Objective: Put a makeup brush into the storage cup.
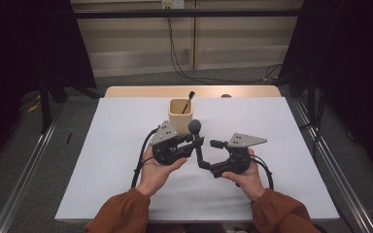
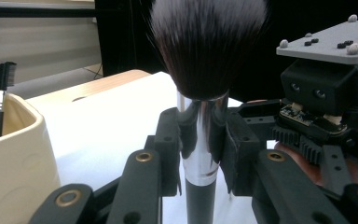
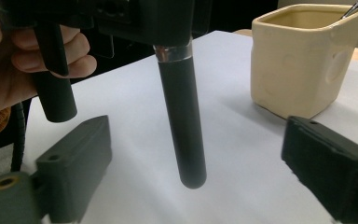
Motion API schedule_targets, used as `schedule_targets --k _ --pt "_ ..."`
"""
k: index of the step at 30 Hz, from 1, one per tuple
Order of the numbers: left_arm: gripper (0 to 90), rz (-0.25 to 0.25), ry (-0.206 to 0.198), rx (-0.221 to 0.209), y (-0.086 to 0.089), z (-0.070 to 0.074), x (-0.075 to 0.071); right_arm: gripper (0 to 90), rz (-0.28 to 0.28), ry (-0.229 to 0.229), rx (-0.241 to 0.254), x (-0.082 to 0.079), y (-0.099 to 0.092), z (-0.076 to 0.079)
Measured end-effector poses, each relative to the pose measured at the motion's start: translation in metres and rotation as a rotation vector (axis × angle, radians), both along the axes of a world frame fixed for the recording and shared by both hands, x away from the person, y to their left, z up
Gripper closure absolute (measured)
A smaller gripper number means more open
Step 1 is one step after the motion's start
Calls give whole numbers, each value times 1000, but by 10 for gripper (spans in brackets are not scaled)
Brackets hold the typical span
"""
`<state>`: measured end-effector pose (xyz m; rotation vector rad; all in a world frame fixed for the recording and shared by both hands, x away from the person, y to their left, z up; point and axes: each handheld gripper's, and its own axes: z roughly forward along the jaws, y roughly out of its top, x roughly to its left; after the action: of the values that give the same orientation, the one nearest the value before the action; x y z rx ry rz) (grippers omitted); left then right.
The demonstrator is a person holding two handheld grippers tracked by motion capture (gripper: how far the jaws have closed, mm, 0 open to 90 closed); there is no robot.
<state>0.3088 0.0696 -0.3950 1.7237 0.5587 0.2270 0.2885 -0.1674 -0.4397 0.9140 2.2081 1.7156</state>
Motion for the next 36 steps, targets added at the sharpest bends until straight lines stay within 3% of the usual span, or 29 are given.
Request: schedule_targets --k 12,17,25,29,36 --pt "710 31 -5 -11 13 6 4 22 -6 5 -5 -1 -11 6" --pt "710 42 -3 -13 19 8 5 22 -67 1 -19 -1 -14 6" --pt "709 72 -3 -3 31 9 7 9 -146 -49 -56 -7 -21 2" --pt "710 77 -4 -4 37 11 9 6 -192 -85 -47 -13 -28 4" --pt "709 97 -1 1 47 12 11 1 -251 -106 -41 -22 -48 -2"
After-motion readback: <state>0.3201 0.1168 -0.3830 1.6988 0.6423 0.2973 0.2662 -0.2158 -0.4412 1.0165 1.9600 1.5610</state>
